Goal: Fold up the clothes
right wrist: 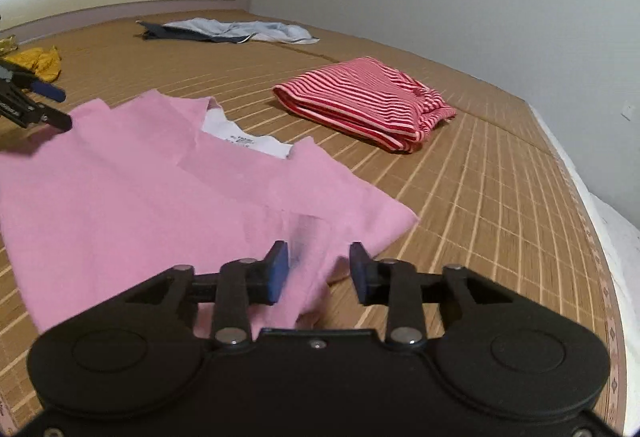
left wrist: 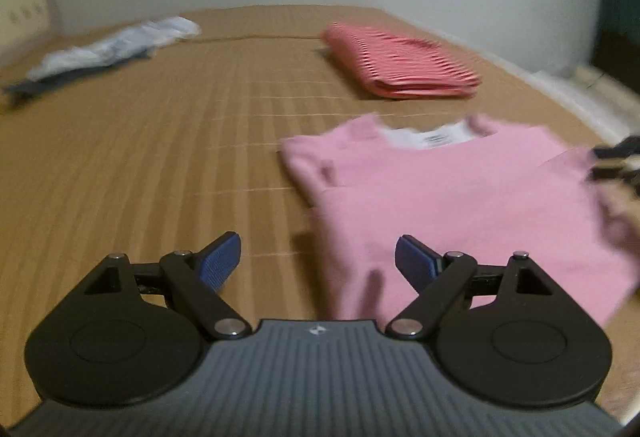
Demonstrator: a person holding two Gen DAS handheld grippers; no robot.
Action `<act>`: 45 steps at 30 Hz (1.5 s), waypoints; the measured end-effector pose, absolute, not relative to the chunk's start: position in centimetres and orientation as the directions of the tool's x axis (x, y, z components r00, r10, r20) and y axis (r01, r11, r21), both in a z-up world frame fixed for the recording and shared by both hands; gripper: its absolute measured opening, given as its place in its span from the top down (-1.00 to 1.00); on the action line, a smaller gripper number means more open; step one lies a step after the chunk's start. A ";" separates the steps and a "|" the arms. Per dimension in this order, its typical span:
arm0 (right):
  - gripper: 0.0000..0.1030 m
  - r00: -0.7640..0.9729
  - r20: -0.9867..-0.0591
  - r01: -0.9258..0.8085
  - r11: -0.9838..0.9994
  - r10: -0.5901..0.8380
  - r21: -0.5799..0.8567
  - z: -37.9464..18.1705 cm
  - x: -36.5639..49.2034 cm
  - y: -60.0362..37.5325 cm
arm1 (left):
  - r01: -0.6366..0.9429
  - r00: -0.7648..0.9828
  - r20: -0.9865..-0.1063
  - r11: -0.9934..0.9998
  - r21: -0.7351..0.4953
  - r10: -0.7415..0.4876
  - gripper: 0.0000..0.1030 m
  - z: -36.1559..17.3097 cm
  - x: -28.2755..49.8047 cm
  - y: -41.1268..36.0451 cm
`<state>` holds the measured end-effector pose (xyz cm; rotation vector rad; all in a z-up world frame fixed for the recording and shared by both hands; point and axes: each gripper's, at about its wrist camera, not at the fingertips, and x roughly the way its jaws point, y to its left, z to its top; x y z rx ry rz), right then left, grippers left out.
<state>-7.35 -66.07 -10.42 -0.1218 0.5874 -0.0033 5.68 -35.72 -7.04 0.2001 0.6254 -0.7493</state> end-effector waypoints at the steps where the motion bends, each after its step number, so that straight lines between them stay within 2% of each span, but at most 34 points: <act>1: 0.16 0.835 -0.548 -0.026 0.994 -0.035 -0.102 -10.4 -7.7 -66.2 | 0.697 0.545 -0.593 0.713 -0.073 -0.593 -0.71 -7.0 5.7 -35.7; 2: 0.06 0.838 -0.545 -0.025 0.997 -0.016 -0.067 -10.3 -8.1 -66.6 | 0.705 0.528 -0.589 0.702 -0.098 -0.612 -0.71 -7.0 5.8 -35.7; 4: 0.03 0.846 -0.533 -0.034 0.999 0.022 -0.013 -10.4 -8.6 -67.0 | 0.719 0.493 -0.580 0.679 -0.148 -0.649 -0.71 -6.9 5.9 -35.6; 9: 0.02 0.851 -0.523 -0.038 0.999 0.046 0.026 -10.6 -8.0 -67.0 | 0.704 0.515 -0.593 0.700 -0.118 -0.619 -0.70 -7.3 5.9 -36.2; 11: 0.02 0.860 -0.509 -0.014 1.000 0.020 0.016 -10.9 -7.7 -66.9 | 0.699 0.520 -0.595 0.705 -0.117 -0.614 -0.57 -7.4 5.9 -36.3; 13: 0.10 0.870 -0.494 0.001 1.000 0.008 0.017 -11.0 -7.4 -66.8 | 0.694 0.524 -0.596 0.711 -0.116 -0.609 -0.24 -7.5 6.0 -36.3; 14: 0.17 0.871 -0.492 0.006 1.000 0.002 0.014 -11.2 -7.3 -66.7 | 0.691 0.526 -0.597 0.713 -0.115 -0.606 -0.18 -7.5 6.0 -36.3; 16: 0.20 0.872 -0.489 0.016 1.000 -0.010 0.008 -11.4 -7.2 -66.5 | 0.686 0.530 -0.598 0.719 -0.114 -0.601 0.12 -7.6 6.0 -36.3; 17: 0.20 0.873 -0.487 0.027 1.000 -0.022 0.004 -11.5 -7.3 -66.3 | 0.683 0.533 -0.599 0.721 -0.113 -0.598 0.19 -7.7 6.0 -36.4; 19: 0.33 0.877 -0.479 0.045 0.999 -0.041 -0.003 -11.5 -7.6 -66.0 | 0.678 0.537 -0.600 0.727 -0.112 -0.593 0.46 -7.8 6.1 -36.4; 21: 0.78 0.882 -0.467 0.058 0.998 -0.064 -0.028 -11.3 -8.1 -65.6 | 0.672 0.541 -0.601 0.732 -0.111 -0.588 0.59 -7.9 6.1 -36.4; 24: 0.85 0.889 -0.454 0.051 0.998 -0.060 -0.030 -10.9 -9.0 -65.3 | 0.675 0.551 -0.565 0.726 -0.130 -0.614 0.73 -7.1 5.6 -35.9; 30: 0.87 0.916 -0.401 0.031 1.000 -0.028 0.002 -8.8 -12.1 -64.3 | 0.682 0.569 -0.491 0.712 -0.167 -0.660 0.79 -5.5 4.7 -34.8; 32: 0.87 0.934 -0.355 0.032 0.999 -0.025 0.013 -8.0 -13.3 -63.9 | 0.685 0.575 -0.465 0.707 -0.178 -0.674 0.80 -5.0 4.3 -34.5; 36: 0.87 0.951 -0.307 0.043 0.999 -0.037 0.011 -6.5 -13.6 -64.4 | 0.708 0.582 -0.443 0.693 -0.135 -0.681 0.83 -4.2 4.6 -35.7; 43: 0.87 0.949 -0.313 0.040 0.999 -0.045 -0.020 -4.9 -9.2 -66.5 | 0.695 0.628 -0.422 0.715 -0.074 -0.654 0.83 -1.6 8.0 -37.2; 45: 0.87 0.949 -0.313 0.043 0.999 -0.051 -0.031 -4.6 -7.6 -67.1 | 0.688 0.623 -0.440 0.721 -0.086 -0.646 0.83 -2.8 9.3 -37.8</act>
